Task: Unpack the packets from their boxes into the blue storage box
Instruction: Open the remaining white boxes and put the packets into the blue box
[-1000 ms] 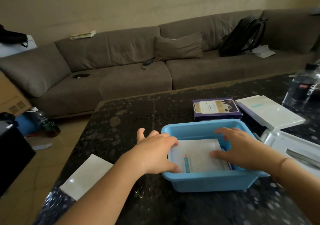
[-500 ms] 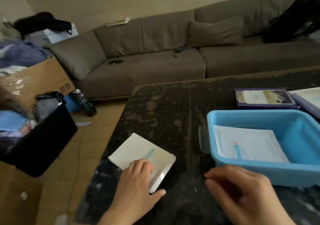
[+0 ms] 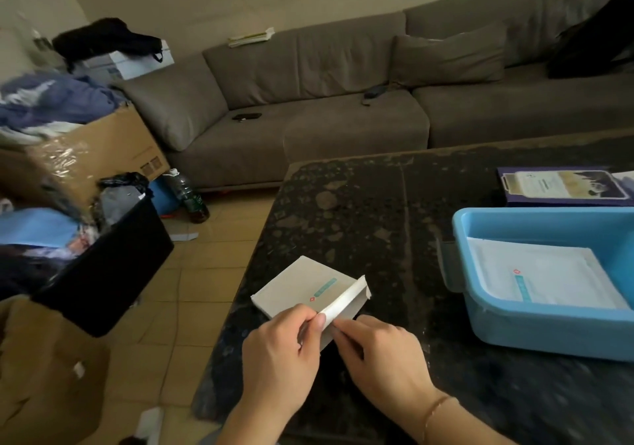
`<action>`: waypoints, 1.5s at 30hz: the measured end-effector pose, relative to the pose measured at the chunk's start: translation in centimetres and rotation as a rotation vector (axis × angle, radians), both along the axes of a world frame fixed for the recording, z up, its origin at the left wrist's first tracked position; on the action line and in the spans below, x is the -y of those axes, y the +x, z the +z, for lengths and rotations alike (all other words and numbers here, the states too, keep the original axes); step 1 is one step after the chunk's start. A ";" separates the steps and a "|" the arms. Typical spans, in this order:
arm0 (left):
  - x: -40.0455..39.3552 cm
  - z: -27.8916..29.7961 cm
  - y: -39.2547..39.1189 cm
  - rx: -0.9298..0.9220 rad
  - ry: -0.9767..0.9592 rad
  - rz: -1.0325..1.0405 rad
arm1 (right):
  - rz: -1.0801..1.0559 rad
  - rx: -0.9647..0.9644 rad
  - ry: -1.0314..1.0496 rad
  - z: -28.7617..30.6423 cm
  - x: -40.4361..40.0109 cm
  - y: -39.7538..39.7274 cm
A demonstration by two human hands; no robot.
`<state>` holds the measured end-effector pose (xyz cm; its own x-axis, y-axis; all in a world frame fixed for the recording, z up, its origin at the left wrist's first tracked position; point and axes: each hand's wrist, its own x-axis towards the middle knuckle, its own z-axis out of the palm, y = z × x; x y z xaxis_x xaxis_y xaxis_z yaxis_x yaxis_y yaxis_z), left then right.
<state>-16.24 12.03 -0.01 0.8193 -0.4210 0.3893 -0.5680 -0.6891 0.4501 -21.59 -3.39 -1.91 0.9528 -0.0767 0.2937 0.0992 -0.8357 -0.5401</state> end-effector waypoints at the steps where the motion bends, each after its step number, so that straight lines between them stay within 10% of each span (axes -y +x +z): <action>1: -0.2 0.0 0.0 -0.009 -0.007 0.003 | 0.013 0.024 -0.049 -0.3 0.0 0.3; 36: -1.1 -0.9 0.6 0.080 -0.047 -0.104 | 0.055 0.328 -0.376 -2.3 4.2 -0.9; 45: 0.5 0.2 -0.6 -0.111 0.287 -0.125 | 0.107 0.454 -0.473 -1.0 7.2 -6.4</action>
<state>-16.81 11.56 0.15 0.7848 -0.6008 0.1518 -0.6149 -0.7244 0.3117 -28.03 -10.55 -2.94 0.7218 0.2474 0.6464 0.3264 -0.9452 -0.0026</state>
